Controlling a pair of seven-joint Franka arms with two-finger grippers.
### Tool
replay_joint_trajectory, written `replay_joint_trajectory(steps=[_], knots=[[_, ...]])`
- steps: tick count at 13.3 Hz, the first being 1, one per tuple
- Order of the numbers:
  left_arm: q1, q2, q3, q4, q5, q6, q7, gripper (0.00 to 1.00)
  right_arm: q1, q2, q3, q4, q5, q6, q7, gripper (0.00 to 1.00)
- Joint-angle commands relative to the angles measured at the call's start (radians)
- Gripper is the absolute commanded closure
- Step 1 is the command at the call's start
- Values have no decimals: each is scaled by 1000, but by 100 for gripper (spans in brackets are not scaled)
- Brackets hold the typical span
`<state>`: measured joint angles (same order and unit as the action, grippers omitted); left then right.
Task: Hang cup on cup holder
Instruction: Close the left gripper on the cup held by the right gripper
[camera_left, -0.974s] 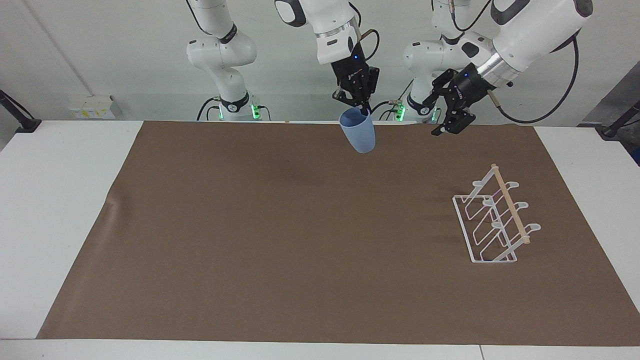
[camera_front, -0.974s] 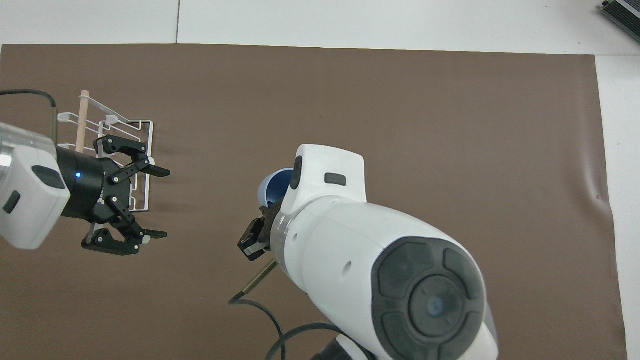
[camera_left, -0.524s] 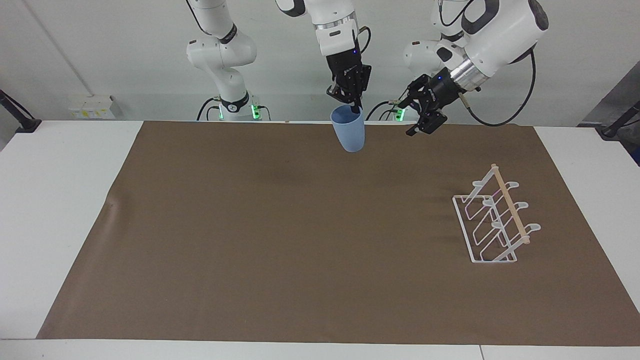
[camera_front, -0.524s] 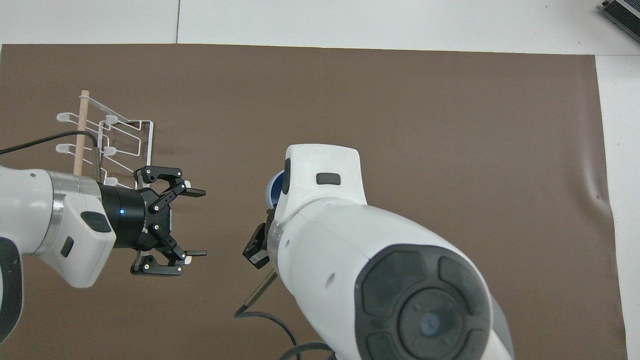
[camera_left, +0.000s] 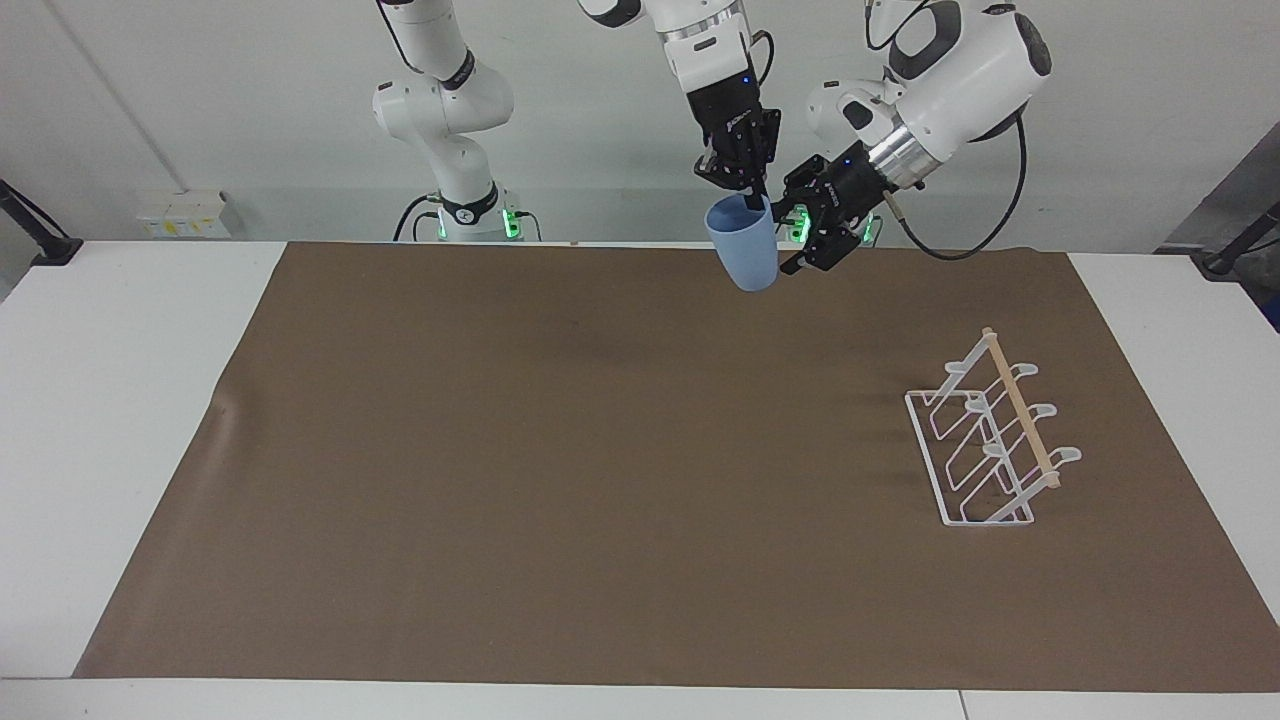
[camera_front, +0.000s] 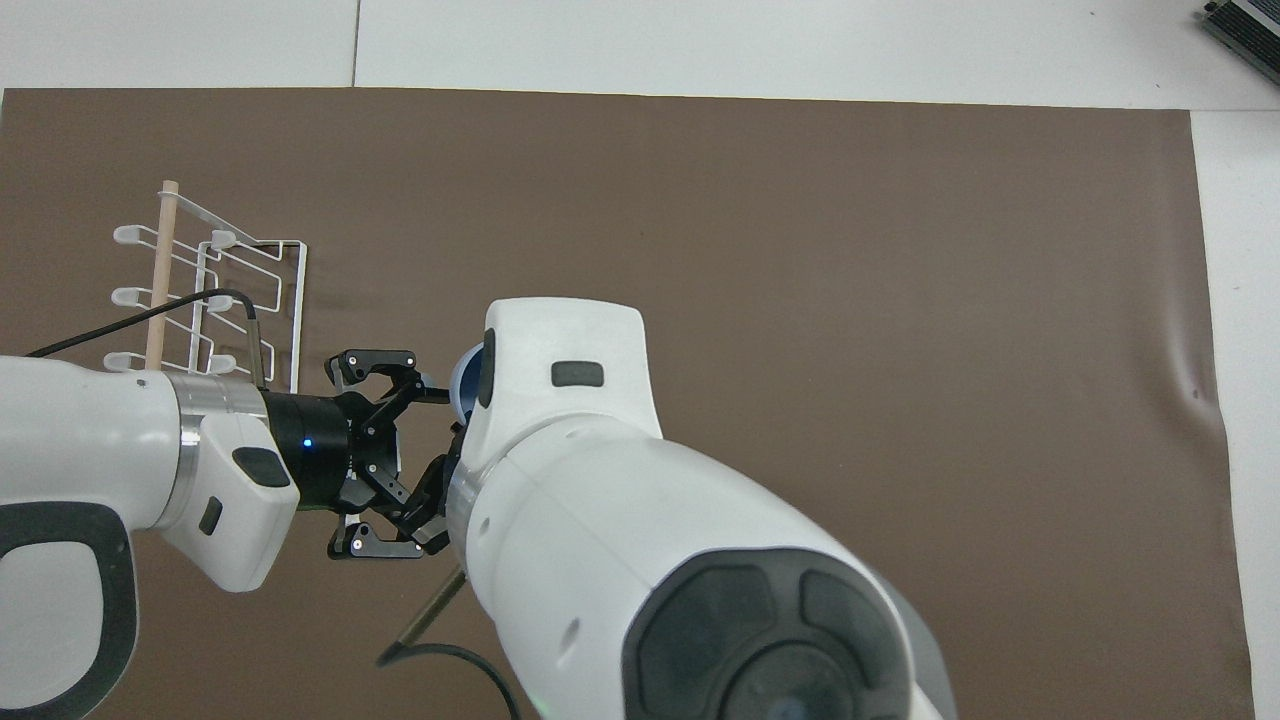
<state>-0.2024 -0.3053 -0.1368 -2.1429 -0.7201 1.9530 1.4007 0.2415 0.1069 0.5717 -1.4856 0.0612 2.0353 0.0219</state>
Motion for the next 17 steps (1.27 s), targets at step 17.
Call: replay_joint_trajectory(steps=[17], knots=[[37, 103, 29, 54, -102, 6, 147, 0, 10, 36, 8, 54, -6, 8, 44, 100]])
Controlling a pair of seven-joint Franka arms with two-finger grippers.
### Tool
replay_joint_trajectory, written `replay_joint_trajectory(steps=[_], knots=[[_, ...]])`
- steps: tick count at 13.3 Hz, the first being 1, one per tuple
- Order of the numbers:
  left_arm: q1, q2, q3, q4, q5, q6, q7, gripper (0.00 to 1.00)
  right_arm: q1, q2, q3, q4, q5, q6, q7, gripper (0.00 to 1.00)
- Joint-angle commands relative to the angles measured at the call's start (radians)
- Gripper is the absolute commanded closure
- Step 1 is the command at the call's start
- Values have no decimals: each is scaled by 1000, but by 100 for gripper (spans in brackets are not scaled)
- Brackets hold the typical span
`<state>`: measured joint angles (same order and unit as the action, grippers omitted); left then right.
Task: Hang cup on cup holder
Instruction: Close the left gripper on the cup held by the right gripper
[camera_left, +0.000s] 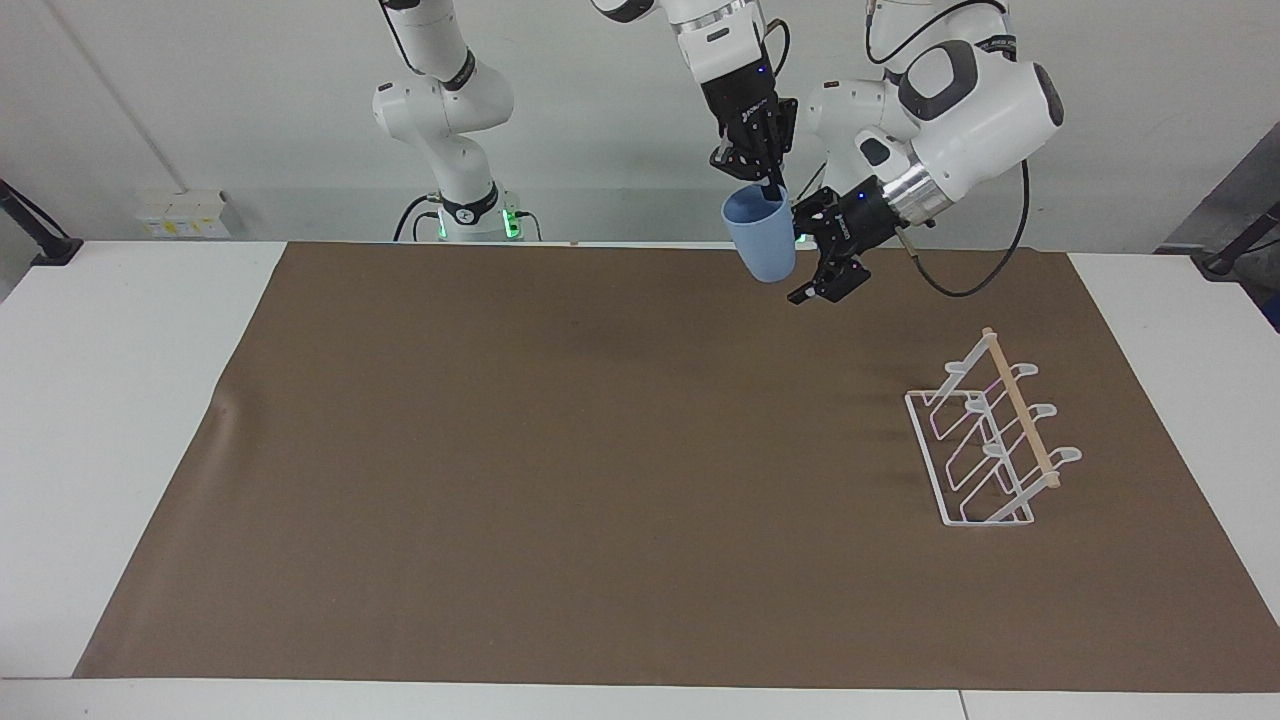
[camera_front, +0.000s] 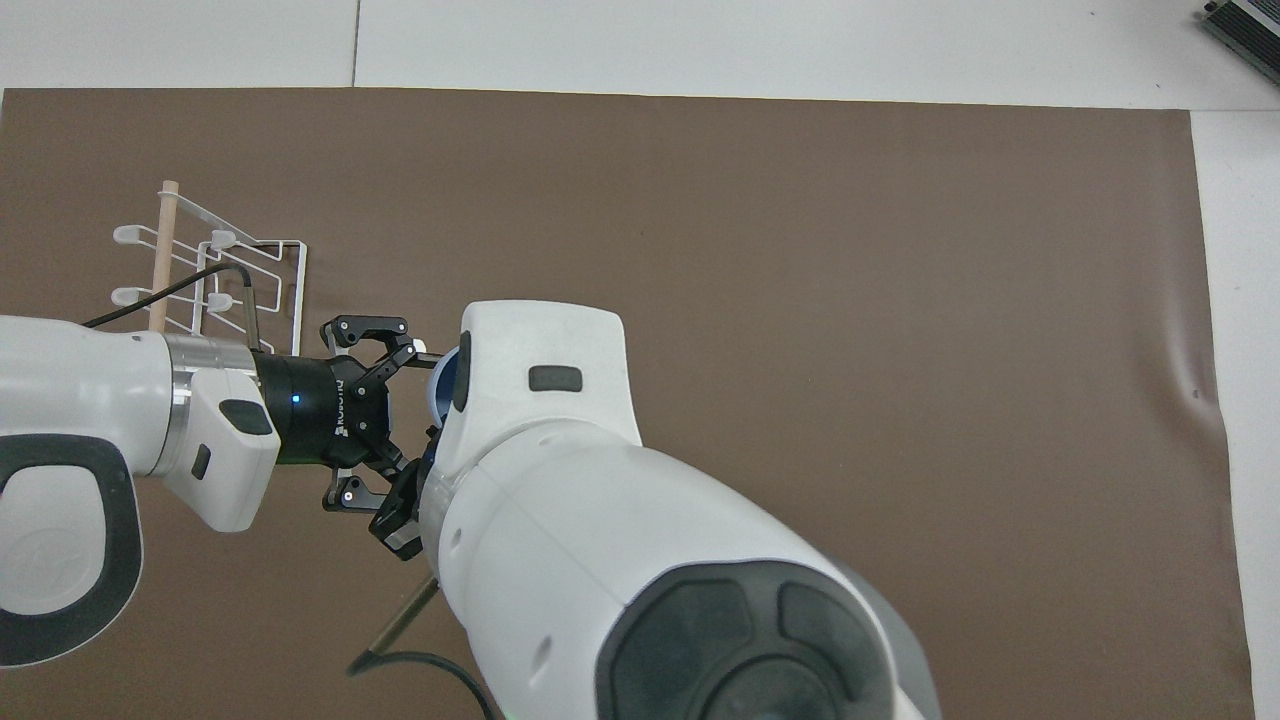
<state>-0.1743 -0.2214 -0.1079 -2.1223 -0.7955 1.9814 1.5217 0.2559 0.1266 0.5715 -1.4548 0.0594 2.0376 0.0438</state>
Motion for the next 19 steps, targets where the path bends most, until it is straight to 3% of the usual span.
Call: replay_joint_trajectory(steps=[1, 3, 11, 13, 14, 19], knots=[[10, 39, 1, 65, -24, -33, 20, 0, -4, 16, 10, 22, -4, 7, 22, 100], [13, 65, 5, 117, -11, -38, 12, 0, -4, 18, 10, 22, -7, 7, 22, 100], [2, 63, 4, 110, -13, -35, 15, 0, -4, 18, 10, 22, -9, 7, 24, 100], [-10, 92, -7, 174, 31, -39, -9, 0, -4, 18, 8, 22, -9, 7, 24, 100], [-16, 83, -7, 144, 27, -30, -8, 0, -4, 18, 10, 22, -9, 9, 24, 100], [-16, 93, -9, 177, 29, -59, -31, 0, -6, 18, 8, 22, -9, 9, 24, 100]])
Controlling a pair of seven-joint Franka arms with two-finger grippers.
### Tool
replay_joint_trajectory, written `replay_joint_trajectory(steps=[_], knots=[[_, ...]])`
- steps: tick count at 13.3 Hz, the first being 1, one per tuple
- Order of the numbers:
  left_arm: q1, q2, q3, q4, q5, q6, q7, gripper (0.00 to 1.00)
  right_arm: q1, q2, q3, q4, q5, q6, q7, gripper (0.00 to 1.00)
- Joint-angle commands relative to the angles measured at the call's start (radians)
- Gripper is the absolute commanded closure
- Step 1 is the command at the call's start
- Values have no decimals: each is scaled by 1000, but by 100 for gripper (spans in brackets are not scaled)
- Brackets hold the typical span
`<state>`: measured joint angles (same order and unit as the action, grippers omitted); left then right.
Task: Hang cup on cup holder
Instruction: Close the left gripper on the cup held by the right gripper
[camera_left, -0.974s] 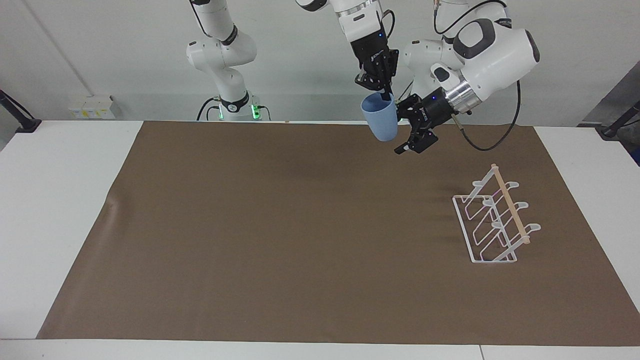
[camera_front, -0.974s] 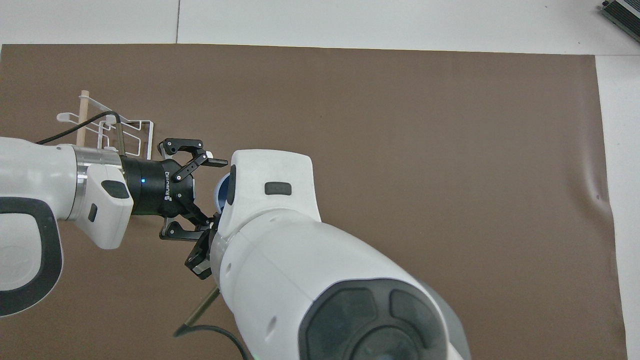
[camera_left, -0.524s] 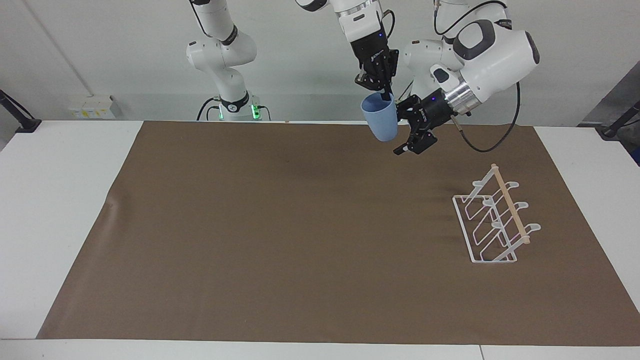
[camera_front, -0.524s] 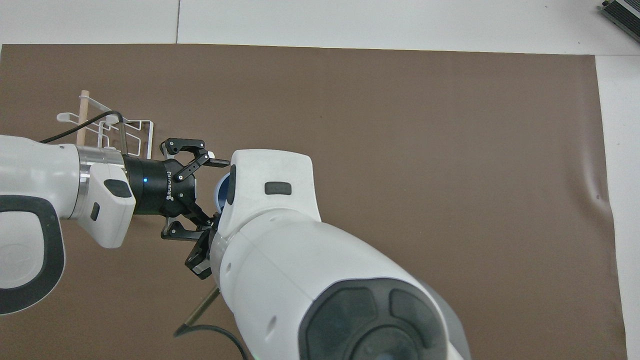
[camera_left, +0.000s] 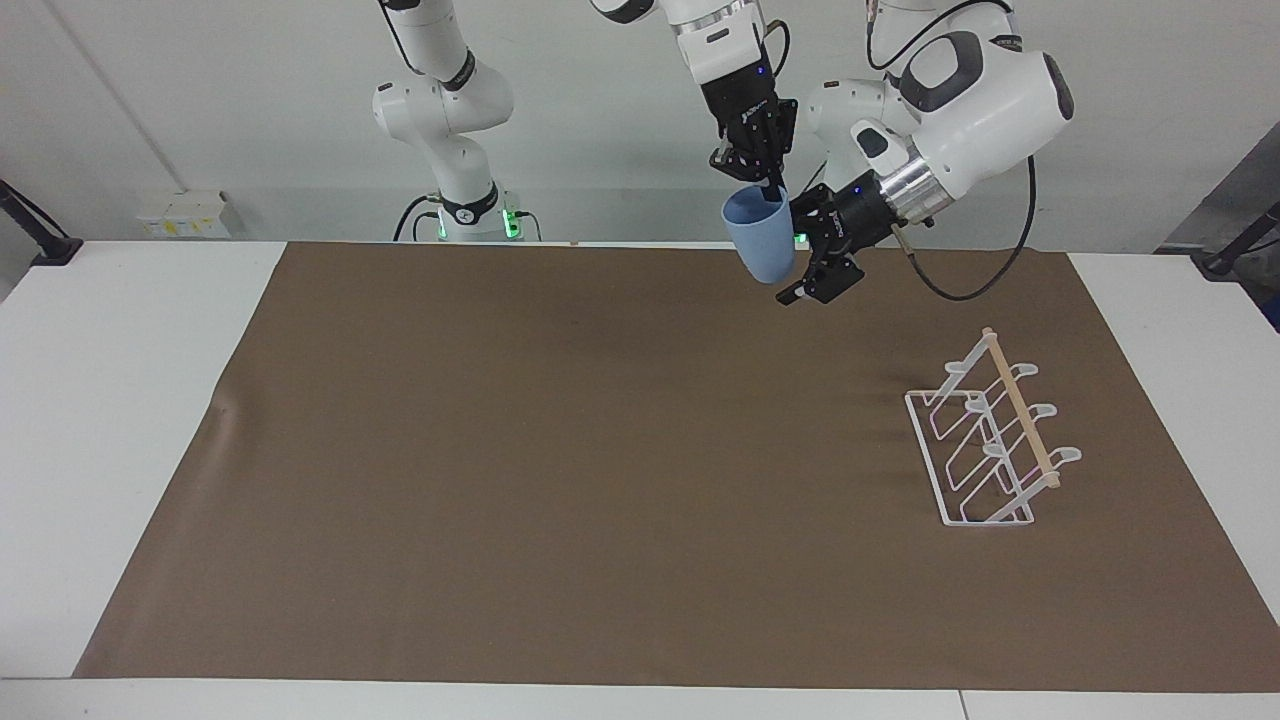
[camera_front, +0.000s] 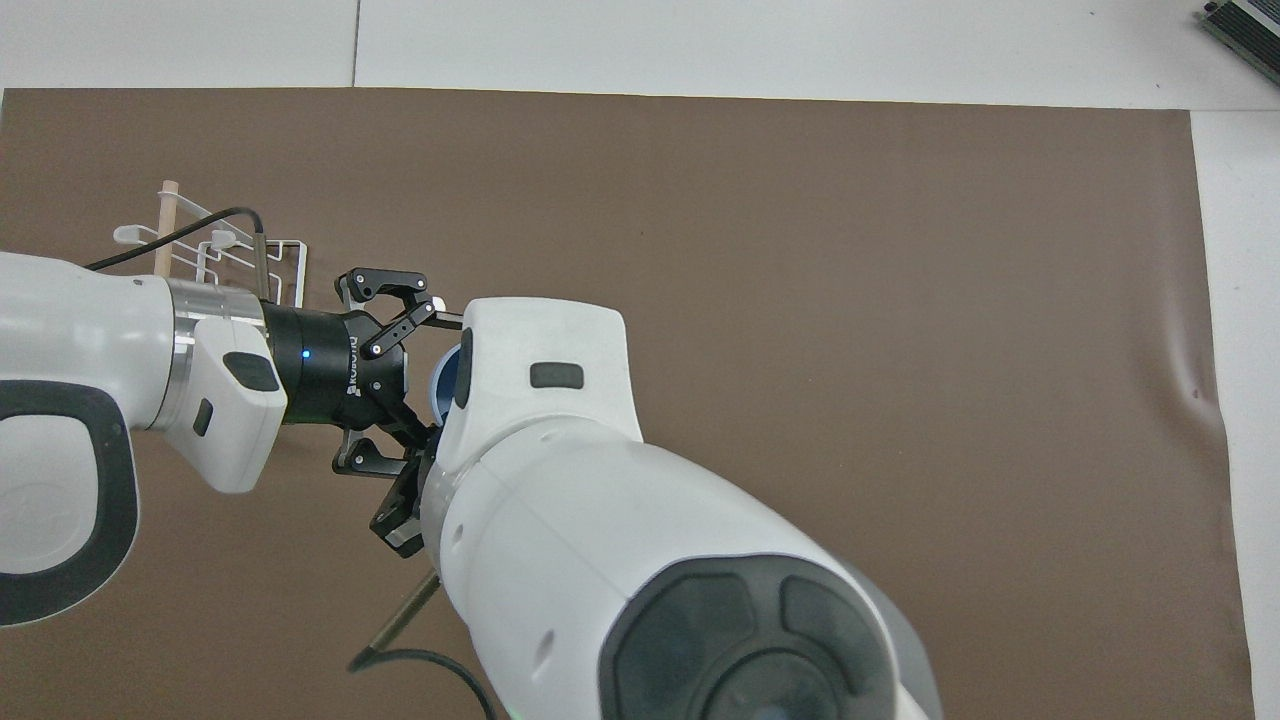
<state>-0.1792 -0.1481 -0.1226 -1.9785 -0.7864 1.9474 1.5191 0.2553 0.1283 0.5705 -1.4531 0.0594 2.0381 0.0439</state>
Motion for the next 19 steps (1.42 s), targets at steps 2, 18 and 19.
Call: replay_joint_trajectory(steps=[2, 18, 19], knots=[[-11, 13, 3, 29, -10, -44, -51, 0, -5, 16, 9, 20, -9, 7, 24, 100], [1, -2, 17, 30, -125, -127, -43, 100, -8, 16, 9, 20, -4, 8, 24, 100], [4, -2, 17, 30, -125, -128, -45, 100, -8, 14, 11, 20, -4, 7, 24, 100]])
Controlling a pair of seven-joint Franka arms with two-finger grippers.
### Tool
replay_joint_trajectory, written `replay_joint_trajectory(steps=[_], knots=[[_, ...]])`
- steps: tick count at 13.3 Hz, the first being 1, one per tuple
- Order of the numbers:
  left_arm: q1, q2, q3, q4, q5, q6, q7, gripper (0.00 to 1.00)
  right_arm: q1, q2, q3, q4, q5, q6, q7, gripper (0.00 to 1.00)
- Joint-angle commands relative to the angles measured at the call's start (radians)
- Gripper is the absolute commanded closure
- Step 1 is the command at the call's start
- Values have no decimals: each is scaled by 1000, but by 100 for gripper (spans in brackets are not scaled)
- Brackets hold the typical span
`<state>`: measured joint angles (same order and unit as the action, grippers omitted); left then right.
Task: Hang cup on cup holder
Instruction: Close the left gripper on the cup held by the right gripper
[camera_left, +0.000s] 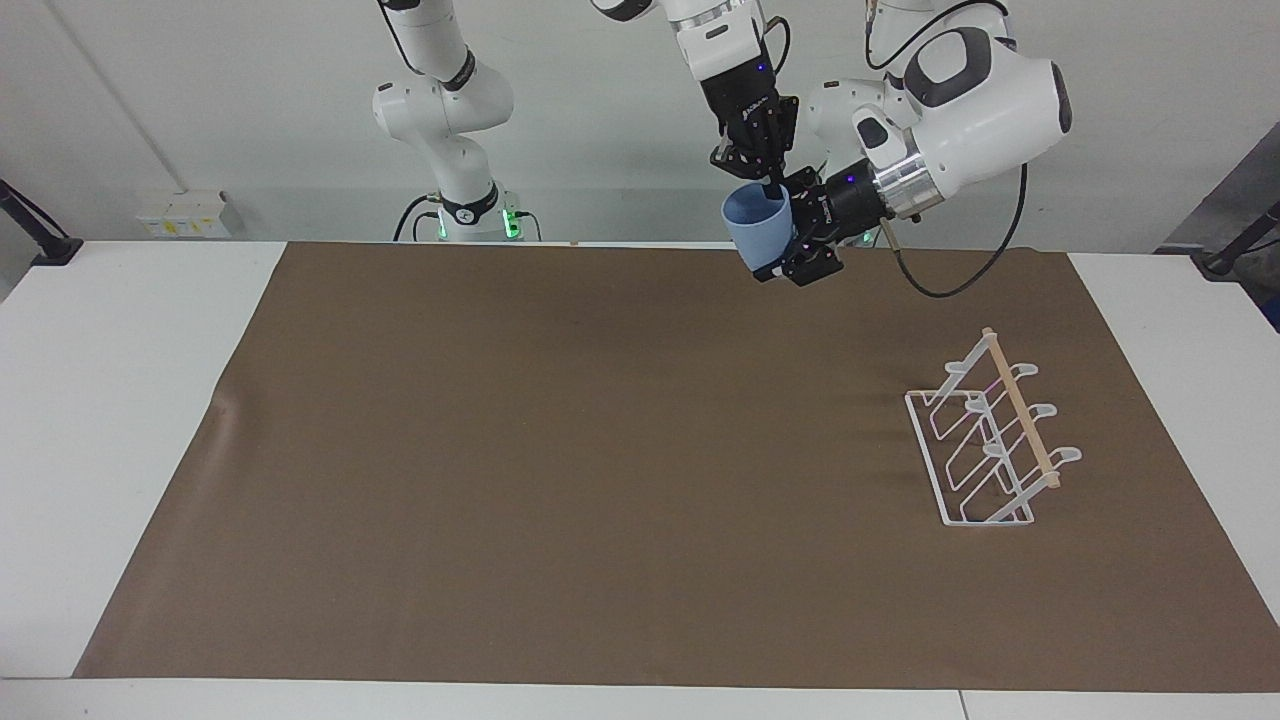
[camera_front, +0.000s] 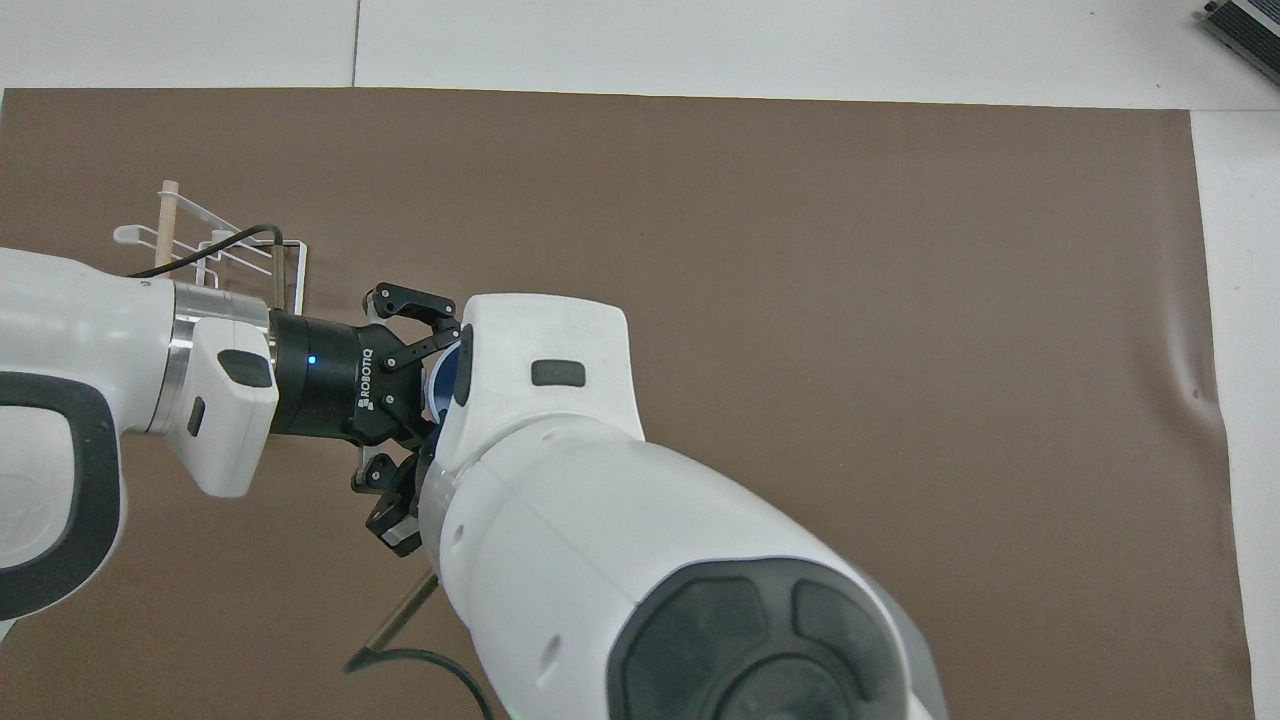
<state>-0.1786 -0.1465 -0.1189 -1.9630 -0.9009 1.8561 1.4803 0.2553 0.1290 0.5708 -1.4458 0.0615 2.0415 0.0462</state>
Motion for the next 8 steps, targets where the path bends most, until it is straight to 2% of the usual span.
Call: replay_joint_trajectory(steps=[1, 4, 5, 6, 8], knots=[[4, -5, 15, 16, -10, -37, -8, 100, -8, 15, 11, 13, -8, 5, 21, 100], [4, -5, 15, 16, -10, -37, -6, 100, -13, 15, 9, 13, -8, 5, 20, 100], [5, -10, 15, 16, -9, -37, -8, 100, -14, 15, 11, 13, -6, 6, 20, 97], [5, -10, 16, 16, -9, -35, -8, 100, -16, 15, 9, 13, -2, 34, 20, 82], [5, -10, 16, 15, -7, -34, -6, 100, -19, 17, 9, 9, -3, 59, 21, 71]])
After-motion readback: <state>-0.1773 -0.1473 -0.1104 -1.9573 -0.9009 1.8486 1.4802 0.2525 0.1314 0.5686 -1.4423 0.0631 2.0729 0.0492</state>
